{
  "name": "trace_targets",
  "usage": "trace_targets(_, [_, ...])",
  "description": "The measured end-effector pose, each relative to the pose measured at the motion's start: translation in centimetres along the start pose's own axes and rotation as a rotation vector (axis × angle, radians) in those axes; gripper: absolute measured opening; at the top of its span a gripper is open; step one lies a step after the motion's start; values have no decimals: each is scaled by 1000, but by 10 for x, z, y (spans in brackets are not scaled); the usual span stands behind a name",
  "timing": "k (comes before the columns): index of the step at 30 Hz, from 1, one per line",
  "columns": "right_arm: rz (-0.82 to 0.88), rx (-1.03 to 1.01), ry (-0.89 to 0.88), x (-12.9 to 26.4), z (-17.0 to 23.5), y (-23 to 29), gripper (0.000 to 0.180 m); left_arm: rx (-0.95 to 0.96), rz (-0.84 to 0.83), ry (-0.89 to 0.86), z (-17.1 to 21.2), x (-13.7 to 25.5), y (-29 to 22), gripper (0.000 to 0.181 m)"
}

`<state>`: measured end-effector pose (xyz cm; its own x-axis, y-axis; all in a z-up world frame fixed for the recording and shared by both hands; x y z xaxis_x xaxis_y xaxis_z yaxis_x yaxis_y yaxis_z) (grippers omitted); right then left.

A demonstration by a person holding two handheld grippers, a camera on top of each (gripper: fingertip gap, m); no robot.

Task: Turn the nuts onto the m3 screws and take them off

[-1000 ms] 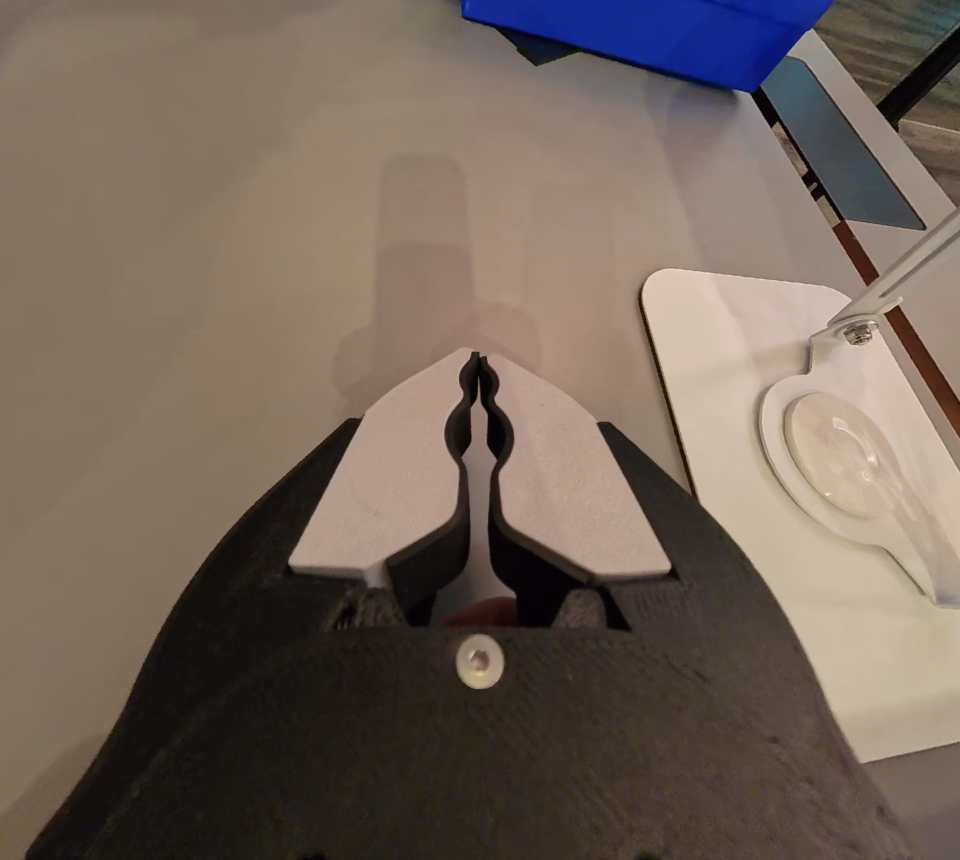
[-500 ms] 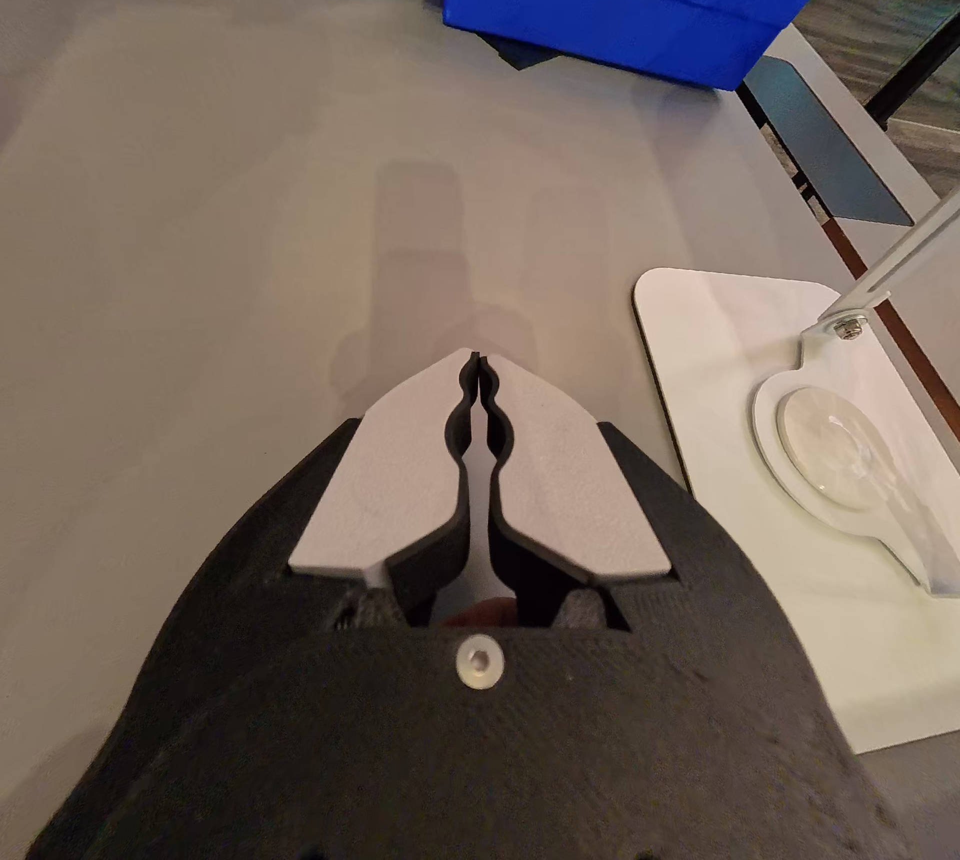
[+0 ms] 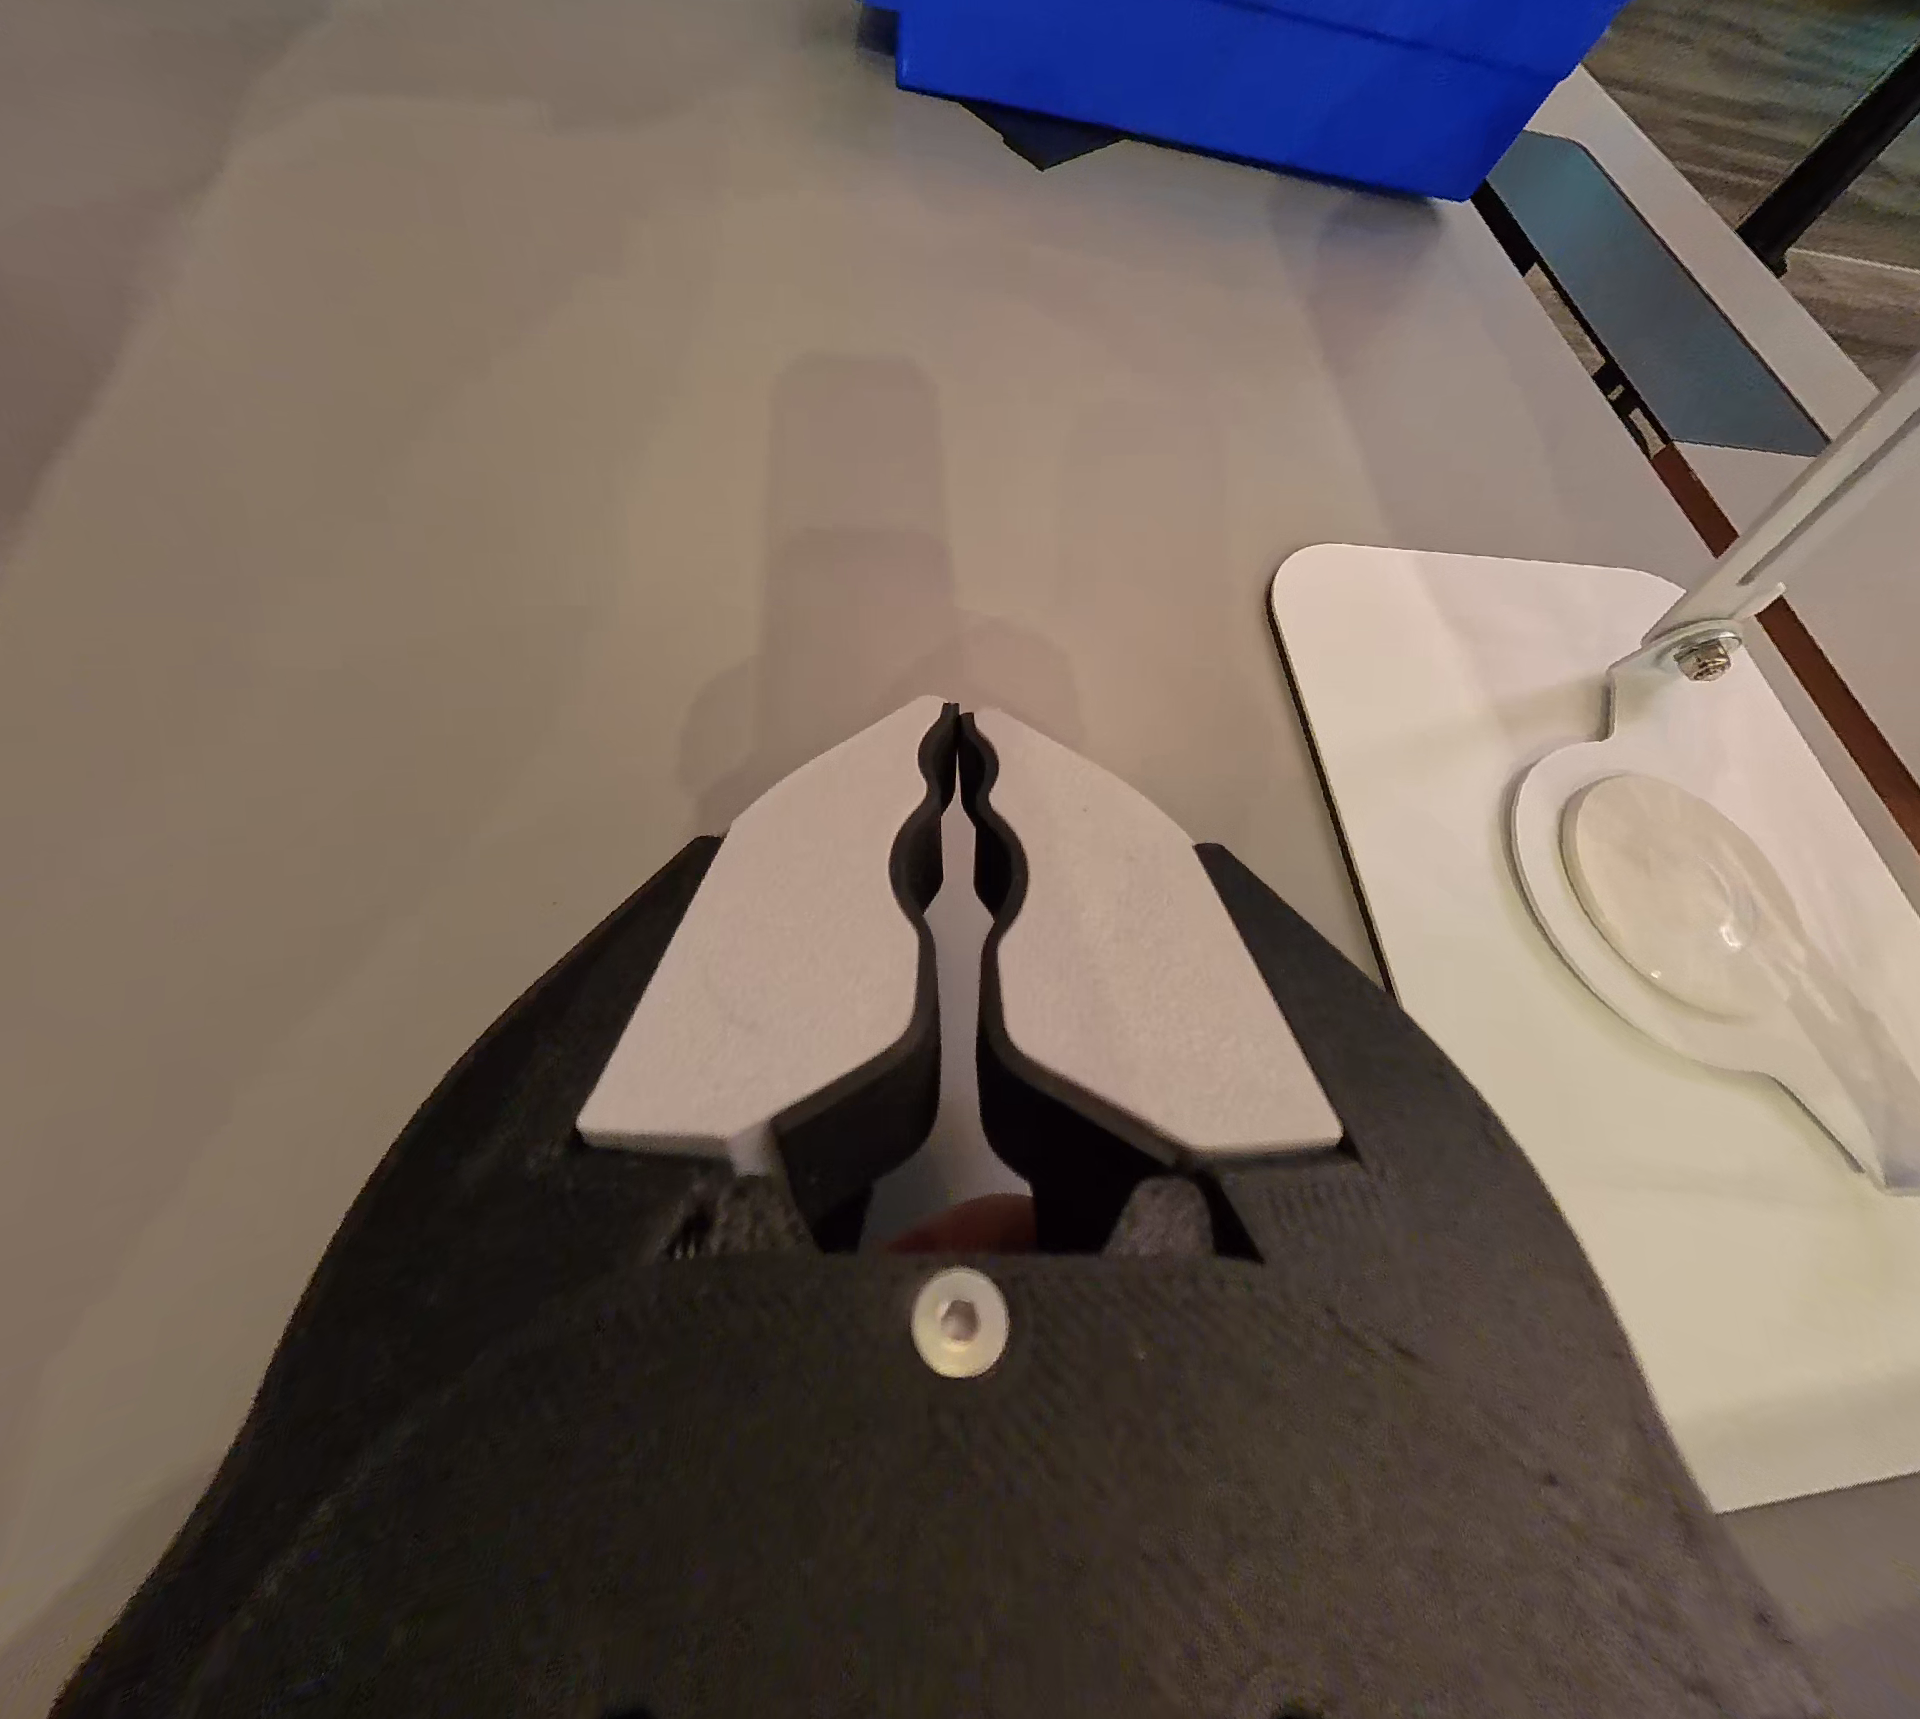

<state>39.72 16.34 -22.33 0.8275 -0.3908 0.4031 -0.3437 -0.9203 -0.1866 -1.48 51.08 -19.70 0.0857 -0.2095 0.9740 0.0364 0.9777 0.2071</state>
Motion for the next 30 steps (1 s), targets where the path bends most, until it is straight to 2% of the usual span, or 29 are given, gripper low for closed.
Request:
trace_targets(4, [-1,-3,-4,0,0,0,0,-40,-57,91,13,11,3,17])
trace_targets(6, [-4,-3,-8,1,0,0,0,-21,-50,171,19,5,2,22])
trace_targets(9, [-6,-5,-12,2,0,0,0,20,-47,232,15,-3,0,19])
trace_targets(16, [-13,-4,-17,4,0,3,0,9,-57,223,4,-12,-4,22])
trace_targets(19, [-14,-1,-14,4,0,4,0,-66,-25,126,-2,-4,-11,24])
trace_targets(23, [-17,-7,-17,4,0,3,0,-101,93,17,-8,-1,-19,25])
trace_targets(25, [-24,-27,-20,4,-1,1,0,-80,144,11,-9,-1,-21,23])
trace_targets(28, [-21,-71,-40,4,-2,-5,0,-9,226,-24,-11,-5,-22,34])
trace_targets(30, [-19,-92,-55,1,-4,-9,0,20,239,18,-8,-9,-24,35])
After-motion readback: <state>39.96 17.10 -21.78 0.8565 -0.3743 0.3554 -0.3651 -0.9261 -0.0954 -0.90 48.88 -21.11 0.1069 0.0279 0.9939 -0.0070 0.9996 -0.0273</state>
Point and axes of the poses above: each gripper's, where its closed fingertips meet, x back along the fingers, z out of its underside, y = z × x across the jaws, the point moved 8 cm from there along x, back along the fingers, and after that the axes turned 4 degrees about -y, right-handed, at the moved point
